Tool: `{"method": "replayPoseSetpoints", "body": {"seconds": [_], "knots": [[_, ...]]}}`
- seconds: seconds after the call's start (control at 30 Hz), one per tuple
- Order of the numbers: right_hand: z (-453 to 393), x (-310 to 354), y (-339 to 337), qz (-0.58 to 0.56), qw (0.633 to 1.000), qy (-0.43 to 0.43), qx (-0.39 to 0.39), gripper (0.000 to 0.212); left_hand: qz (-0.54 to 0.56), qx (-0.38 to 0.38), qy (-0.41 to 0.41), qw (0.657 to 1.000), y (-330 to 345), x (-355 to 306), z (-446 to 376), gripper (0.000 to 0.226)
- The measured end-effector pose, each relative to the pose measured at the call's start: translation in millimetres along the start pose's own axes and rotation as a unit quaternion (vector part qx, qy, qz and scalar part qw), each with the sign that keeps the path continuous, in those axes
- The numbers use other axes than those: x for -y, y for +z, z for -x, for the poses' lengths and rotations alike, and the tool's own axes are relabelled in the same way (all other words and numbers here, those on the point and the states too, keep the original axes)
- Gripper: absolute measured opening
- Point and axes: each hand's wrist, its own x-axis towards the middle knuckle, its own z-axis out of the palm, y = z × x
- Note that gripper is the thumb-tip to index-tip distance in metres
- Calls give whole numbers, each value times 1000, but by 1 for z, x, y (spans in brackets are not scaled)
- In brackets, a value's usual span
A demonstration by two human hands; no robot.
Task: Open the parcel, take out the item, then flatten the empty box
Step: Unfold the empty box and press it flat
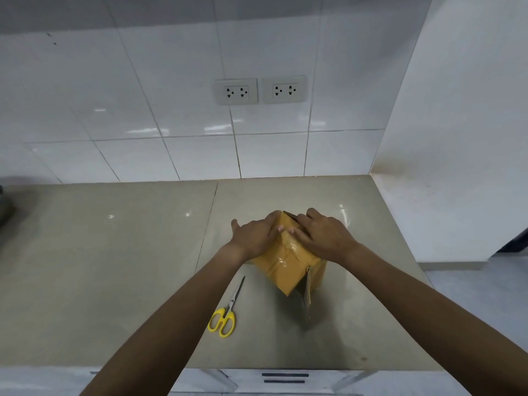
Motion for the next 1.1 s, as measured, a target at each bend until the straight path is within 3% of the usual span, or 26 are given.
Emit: {"method": "replayPoseSetpoints", "body": {"seconds": [0.13, 0.23, 0.33, 0.47, 0.6, 0.67, 0.83, 0.97, 1.1], "knots": [[0, 2, -3, 10, 1000, -11, -15, 45, 23, 15, -5, 1000, -2, -3, 3, 56], [3, 4, -3, -6, 998, -25, -51, 36, 145, 93, 36, 984, -20, 1, 7, 75], [5, 9, -5, -38, 996, -46, -73, 25, 134, 137, 77, 978, -35, 6, 11, 86], [10, 16, -10, -152, 986, -37, -62, 14, 146, 47, 70, 986, -24, 12, 21, 71], [15, 17, -14, -315, 947, 24, -52, 18, 131, -39, 57, 989, -12, 19, 32, 69], [12, 16, -18, -345, 935, 46, -73, 15, 125, -95, 50, 986, -5, 18, 39, 70], [13, 21, -14, -173, 976, -64, -118, 10, 156, -189, 26, 969, 32, 5, 55, 68], [28, 28, 5, -61, 976, -176, -116, 8, 140, -163, 4, 977, 64, 8, 70, 62], [53, 30, 35, -21, 971, -226, -79, 7, 72, -99, 20, 992, 87, 22, 88, 65]]}}
